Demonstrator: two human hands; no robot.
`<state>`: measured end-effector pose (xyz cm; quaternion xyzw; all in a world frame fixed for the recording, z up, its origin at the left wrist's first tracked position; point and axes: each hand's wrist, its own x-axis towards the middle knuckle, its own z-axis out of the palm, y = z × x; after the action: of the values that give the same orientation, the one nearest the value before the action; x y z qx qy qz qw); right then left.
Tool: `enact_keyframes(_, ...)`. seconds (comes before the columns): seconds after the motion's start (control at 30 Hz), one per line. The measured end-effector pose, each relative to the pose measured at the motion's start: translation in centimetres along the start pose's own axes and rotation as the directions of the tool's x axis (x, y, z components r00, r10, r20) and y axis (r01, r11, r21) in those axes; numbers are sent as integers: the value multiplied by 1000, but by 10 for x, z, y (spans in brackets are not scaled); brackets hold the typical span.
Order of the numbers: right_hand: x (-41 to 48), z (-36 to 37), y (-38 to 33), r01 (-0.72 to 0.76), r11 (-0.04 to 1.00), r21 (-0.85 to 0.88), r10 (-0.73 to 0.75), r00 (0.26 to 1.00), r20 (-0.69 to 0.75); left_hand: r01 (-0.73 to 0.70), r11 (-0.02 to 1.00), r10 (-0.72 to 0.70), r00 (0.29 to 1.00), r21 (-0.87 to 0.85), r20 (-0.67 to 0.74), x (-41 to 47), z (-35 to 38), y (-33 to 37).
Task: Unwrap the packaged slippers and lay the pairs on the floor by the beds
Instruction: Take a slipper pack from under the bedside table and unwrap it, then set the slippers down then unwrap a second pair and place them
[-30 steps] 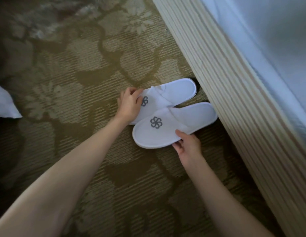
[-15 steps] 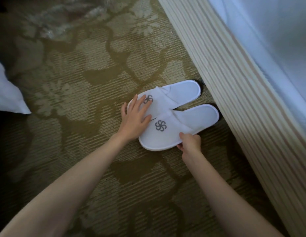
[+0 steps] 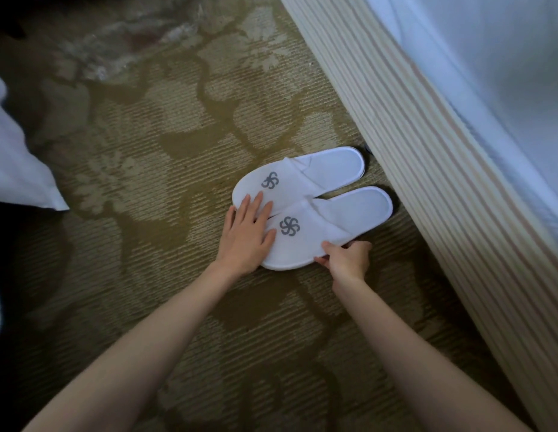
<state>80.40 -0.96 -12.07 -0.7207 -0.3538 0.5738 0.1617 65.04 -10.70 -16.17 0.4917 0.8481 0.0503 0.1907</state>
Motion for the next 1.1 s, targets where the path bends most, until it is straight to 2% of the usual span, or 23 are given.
enact_keyframes(0.13,-5,5,5,34,986,-163,-46,996,-70,7,1000,-7,1000,23,14,-3,-3,1)
enact_keyframes(0.23,-10,6,0,-14,989,-149,10,1000,-26,-17,1000,17,1000,4,12,-4,-14,0)
enact_keyframes(0.27,-13,4,-4,-37,990,-133,35,999,-12,-22,999,22,1000,-33,-1,-6,-21,0)
enact_keyframes(0.33,-23,-3,-13,-85,991,-104,86,996,4,51,969,-56,998,-241,-14,-10,-43,4)
enact_keyframes(0.43,-52,-18,-38,-170,985,-43,172,984,55,319,750,-331,940,-580,88,-24,-90,9)
enact_keyframes(0.5,-80,-26,-63,-209,977,-50,215,963,164,419,638,-428,890,-646,155,-39,-126,8)
enact_keyframes(0.63,-149,-35,-116,-215,973,-89,232,912,339,466,525,-488,851,-713,197,-87,-205,6)
enact_keyframes(0.83,-271,-42,-193,-166,967,-194,221,926,307,491,174,-526,779,-853,341,-171,-345,8)
enact_keyframes(0.97,-358,-50,-249,-143,956,-256,233,899,370,479,90,-553,753,-873,357,-223,-445,7)
enact_keyframes(1.1,-438,-49,-310,-56,952,-300,196,867,458,445,43,-575,743,-894,342,-263,-538,10)
